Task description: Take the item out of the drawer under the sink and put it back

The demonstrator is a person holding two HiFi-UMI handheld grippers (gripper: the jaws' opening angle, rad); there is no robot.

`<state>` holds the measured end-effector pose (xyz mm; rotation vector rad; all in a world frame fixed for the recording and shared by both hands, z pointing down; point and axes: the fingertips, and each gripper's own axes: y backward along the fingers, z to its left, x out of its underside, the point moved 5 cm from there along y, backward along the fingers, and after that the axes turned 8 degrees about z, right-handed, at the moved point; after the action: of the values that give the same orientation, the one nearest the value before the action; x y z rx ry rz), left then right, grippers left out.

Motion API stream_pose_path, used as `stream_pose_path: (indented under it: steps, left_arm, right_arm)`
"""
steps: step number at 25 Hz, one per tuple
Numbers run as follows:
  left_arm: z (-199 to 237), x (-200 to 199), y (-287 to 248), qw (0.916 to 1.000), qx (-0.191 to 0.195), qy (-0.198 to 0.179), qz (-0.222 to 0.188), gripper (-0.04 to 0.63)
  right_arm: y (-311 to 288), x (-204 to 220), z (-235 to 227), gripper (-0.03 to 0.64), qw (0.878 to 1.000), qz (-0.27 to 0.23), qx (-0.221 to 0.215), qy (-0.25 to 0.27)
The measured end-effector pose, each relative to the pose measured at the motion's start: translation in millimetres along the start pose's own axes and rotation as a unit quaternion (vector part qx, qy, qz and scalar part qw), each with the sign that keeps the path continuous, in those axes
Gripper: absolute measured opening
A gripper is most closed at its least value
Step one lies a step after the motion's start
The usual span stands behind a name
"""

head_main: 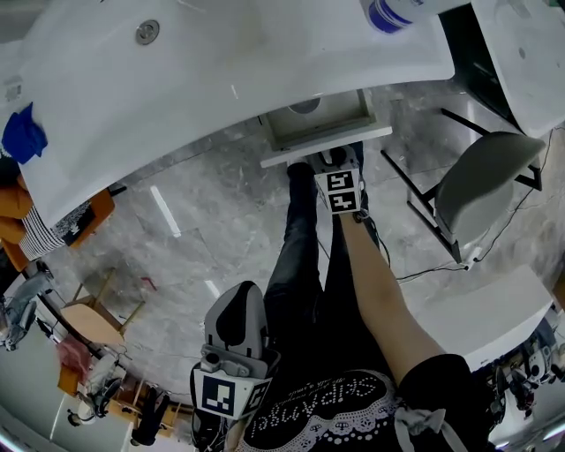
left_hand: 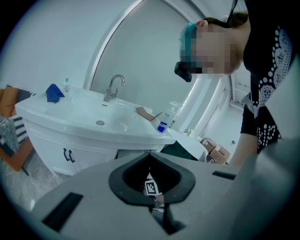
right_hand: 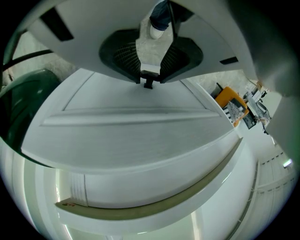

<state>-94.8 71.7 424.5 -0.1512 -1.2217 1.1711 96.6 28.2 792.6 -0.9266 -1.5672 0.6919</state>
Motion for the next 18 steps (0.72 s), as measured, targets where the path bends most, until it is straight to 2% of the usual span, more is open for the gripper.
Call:
stream_pose_path:
  steps: [4, 5, 9, 13, 18]
  left_arm:
    - [1.7, -2.9, 0.1, 1.0000, 0.001, -0.005, -0.003, 0.005]
    - [1.3, -4.0, 0.5, 1.0000, 0.004, -0.008, -0.002, 0.005]
    - [-1.0, -9.6, -1.1, 0.9998, 0.014, -0.012, -0.006, 0.005]
    - [-3.3, -18.7, -4.8, 0.9992, 0.022, -0.021, -0.026, 0.005]
    - [-1.2, -32.6, -0.2, 0.9982, 0.021, -0.030, -0.048, 0.005]
  right_arm:
    - [11.6, 7.7, -4.0, 0.108, 1.000, -0.006, 0.011, -0.014]
    - [15.0, 11.1, -5.8, 0.018, 1.000, -0.003, 0.013, -0.019]
    - [31.0, 20.0, -1.7, 0.018, 1.000, 0.015, -0.003, 0.003]
    - [51.7, 8.8, -5.7, 0.018, 1.000, -0.004, -0.009, 0.004]
    - [82.4, -16.9, -10.7, 0.018, 0.999, -0.023, -0.014, 0.033]
